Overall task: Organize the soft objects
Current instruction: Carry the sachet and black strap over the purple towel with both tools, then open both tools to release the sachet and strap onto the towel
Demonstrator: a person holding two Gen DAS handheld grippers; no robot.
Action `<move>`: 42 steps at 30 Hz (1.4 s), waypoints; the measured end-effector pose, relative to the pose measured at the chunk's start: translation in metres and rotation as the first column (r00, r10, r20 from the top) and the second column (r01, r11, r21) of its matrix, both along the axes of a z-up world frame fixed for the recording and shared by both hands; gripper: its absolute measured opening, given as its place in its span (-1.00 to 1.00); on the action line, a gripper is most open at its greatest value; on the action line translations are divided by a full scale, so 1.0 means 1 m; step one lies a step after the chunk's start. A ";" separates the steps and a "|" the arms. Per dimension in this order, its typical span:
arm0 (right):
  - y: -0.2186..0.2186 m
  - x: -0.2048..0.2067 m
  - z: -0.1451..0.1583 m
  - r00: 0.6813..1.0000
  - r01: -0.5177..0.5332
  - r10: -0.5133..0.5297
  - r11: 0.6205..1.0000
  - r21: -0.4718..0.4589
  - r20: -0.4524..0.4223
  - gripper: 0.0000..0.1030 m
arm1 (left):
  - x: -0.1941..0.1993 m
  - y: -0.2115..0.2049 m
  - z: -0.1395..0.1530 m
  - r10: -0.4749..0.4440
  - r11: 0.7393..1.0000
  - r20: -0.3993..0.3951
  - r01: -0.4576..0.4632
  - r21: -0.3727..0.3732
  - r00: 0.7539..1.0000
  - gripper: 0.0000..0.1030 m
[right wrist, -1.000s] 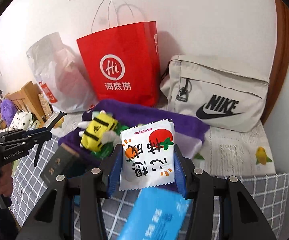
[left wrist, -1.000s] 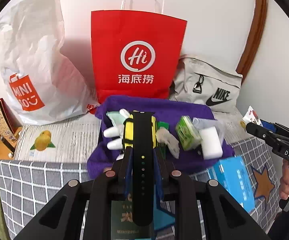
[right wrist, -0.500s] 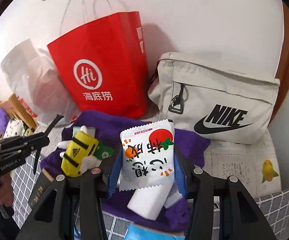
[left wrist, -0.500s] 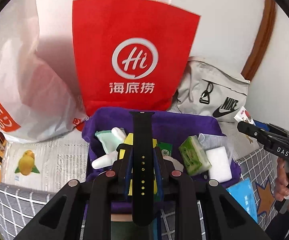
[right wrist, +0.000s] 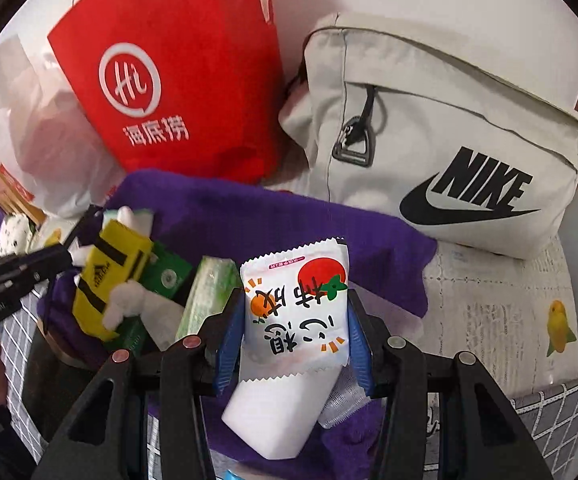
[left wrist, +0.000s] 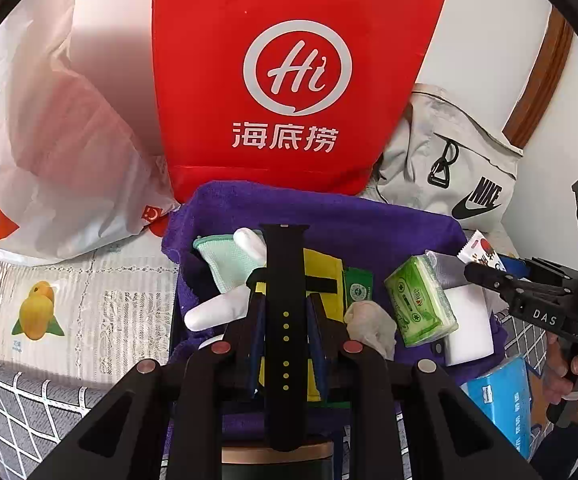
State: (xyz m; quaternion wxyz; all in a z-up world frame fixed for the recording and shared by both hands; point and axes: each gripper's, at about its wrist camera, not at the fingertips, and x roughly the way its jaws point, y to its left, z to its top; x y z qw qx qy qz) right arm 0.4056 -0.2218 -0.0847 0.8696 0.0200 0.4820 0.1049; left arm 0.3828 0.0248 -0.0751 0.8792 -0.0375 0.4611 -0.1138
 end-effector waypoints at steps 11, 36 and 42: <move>0.007 0.008 -0.031 0.996 -0.027 0.023 0.999 -0.046 -0.088 -0.04 | 0.008 0.007 -0.013 0.010 0.999 -0.029 -0.011 -0.037 1.000 -0.62; 0.001 0.016 -0.040 0.994 -0.027 0.027 1.000 -0.007 -0.103 0.17 | 0.023 0.023 -0.031 0.103 0.992 -0.046 -0.106 -0.073 0.994 -0.62; 0.000 0.013 -0.043 0.995 -0.020 0.019 1.000 -0.007 -0.097 0.18 | 0.023 0.024 -0.038 0.110 0.991 -0.062 -0.114 -0.072 0.992 -0.61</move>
